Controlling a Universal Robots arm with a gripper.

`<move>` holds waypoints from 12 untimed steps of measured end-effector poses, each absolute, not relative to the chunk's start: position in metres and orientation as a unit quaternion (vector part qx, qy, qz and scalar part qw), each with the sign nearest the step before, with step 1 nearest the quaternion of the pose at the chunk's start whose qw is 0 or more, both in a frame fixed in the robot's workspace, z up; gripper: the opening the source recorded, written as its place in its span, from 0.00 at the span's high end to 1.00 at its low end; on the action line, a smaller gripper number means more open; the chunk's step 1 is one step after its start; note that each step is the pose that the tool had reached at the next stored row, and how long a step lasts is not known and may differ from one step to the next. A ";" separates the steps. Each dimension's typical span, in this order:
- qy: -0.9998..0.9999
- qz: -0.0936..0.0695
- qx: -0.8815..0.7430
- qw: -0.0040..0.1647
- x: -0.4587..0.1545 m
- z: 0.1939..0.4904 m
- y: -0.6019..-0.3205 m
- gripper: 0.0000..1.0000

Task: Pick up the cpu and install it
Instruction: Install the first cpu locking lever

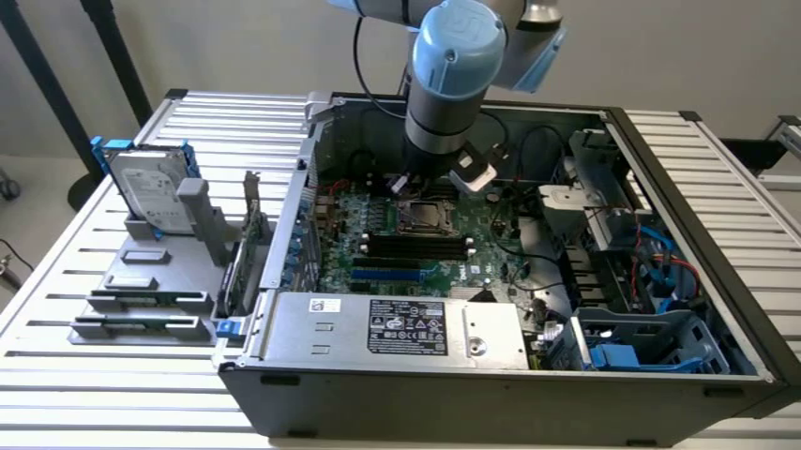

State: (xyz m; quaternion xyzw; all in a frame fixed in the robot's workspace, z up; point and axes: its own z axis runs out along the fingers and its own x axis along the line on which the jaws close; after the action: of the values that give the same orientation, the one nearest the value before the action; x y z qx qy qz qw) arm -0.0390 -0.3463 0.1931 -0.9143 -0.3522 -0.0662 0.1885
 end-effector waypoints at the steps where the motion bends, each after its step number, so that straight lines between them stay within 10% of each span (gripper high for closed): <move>1: -0.353 -0.066 -0.914 0.188 -0.039 0.193 -0.346 0.89; 12: -0.356 -0.064 -0.914 0.185 -0.035 0.193 -0.346 0.89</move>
State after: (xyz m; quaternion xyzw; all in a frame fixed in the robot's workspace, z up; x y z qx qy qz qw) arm -0.0349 -0.3463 0.1929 -0.9135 -0.3564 -0.0641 0.1854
